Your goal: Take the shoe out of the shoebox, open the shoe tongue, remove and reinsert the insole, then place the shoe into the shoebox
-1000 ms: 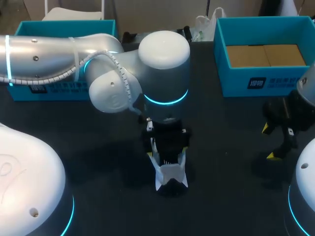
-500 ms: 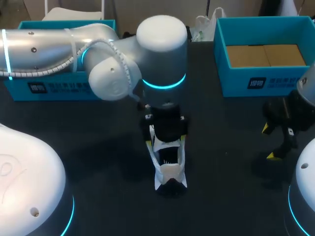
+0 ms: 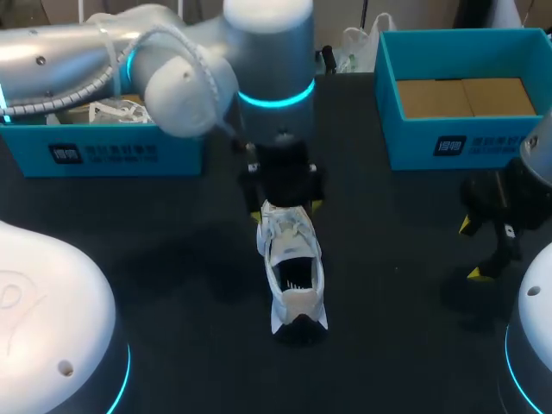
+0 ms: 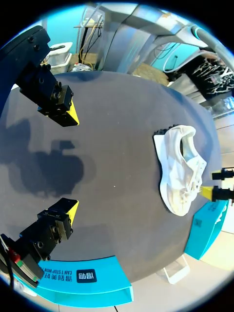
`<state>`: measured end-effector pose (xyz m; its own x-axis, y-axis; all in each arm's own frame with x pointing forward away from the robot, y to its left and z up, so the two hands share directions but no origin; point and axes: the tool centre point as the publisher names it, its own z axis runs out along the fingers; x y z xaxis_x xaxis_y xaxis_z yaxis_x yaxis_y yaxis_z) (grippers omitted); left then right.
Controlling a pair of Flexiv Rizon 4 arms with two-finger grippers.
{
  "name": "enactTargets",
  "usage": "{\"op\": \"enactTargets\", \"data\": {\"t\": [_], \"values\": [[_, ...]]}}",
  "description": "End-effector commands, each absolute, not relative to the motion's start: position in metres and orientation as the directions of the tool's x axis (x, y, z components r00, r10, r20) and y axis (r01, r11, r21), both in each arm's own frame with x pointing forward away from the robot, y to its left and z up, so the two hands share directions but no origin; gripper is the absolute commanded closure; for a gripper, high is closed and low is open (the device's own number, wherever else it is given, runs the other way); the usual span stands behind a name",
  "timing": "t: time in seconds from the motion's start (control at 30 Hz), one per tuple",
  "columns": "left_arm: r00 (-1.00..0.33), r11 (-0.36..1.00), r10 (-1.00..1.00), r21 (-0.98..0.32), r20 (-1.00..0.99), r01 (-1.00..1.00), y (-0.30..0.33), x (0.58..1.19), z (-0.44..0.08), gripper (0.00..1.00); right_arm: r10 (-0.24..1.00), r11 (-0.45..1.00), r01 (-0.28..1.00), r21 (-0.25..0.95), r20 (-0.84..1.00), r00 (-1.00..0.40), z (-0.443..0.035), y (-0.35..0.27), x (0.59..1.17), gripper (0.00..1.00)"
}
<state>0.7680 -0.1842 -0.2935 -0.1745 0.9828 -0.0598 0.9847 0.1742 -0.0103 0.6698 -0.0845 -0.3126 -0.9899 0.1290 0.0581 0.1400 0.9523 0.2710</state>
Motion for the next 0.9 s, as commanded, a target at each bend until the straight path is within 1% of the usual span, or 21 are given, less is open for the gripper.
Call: {"op": "enactTargets", "data": {"t": [0.03,0.07,0.1,0.13,0.17,0.27,0.33,0.43,0.7,0.8,0.9], "values": [[-0.165,0.164,0.984,-0.025,-0.063,0.986,-0.170,0.776,-0.271,0.50,0.131,0.953,0.141,0.267,0.056,-0.990,-0.313,-0.084,0.669,0.00],[-0.166,0.164,0.984,-0.025,-0.064,0.986,-0.169,0.776,-0.268,0.64,0.131,0.953,0.141,0.267,0.056,-0.990,-0.313,-0.084,0.669,0.00],[-0.165,0.164,0.984,-0.024,-0.065,0.986,-0.169,0.775,-0.265,0.75,0.131,0.953,0.141,0.267,0.056,-0.990,-0.313,-0.084,0.669,0.00],[-0.163,0.161,0.984,-0.023,-0.066,0.987,-0.168,0.774,-0.263,0.87,0.131,0.953,0.141,0.267,0.056,-0.990,-0.313,-0.084,0.669,0.00],[-0.154,0.153,0.986,-0.023,-0.071,0.988,-0.167,0.772,-0.260,0.93,0.131,0.953,0.141,0.267,0.056,-0.990,-0.313,-0.084,0.669,0.00],[-0.147,0.145,0.987,-0.025,-0.070,0.989,-0.167,0.766,-0.257,0.89,0.131,0.953,0.141,0.267,0.056,-0.990,-0.313,-0.084,0.669,0.00],[-0.135,0.133,0.988,-0.028,-0.069,0.991,-0.168,0.761,-0.258,0.80,0.131,0.953,0.141,0.267,0.056,-0.990,-0.313,-0.084,0.669,0.00],[-0.126,0.124,0.990,-0.029,-0.065,0.992,-0.171,0.754,-0.263,0.78,0.131,0.953,0.141,0.267,0.056,-0.990,-0.313,-0.084,0.669,0.00],[-0.096,0.093,0.994,-0.047,-0.057,0.995,-0.182,0.726,-0.292,0.79,0.131,0.953,0.141,0.267,0.056,-0.990,-0.313,-0.084,0.669,0.00],[-0.086,0.083,0.995,-0.060,-0.050,0.995,-0.190,0.722,-0.307,0.76,0.131,0.953,0.141,0.267,0.056,-0.990,-0.313,-0.084,0.669,0.00],[-0.076,0.073,0.996,-0.078,-0.036,0.994,-0.198,0.718,-0.323,0.72,0.131,0.953,0.141,0.267,0.056,-0.990,-0.313,-0.084,0.669,0.00]]}}
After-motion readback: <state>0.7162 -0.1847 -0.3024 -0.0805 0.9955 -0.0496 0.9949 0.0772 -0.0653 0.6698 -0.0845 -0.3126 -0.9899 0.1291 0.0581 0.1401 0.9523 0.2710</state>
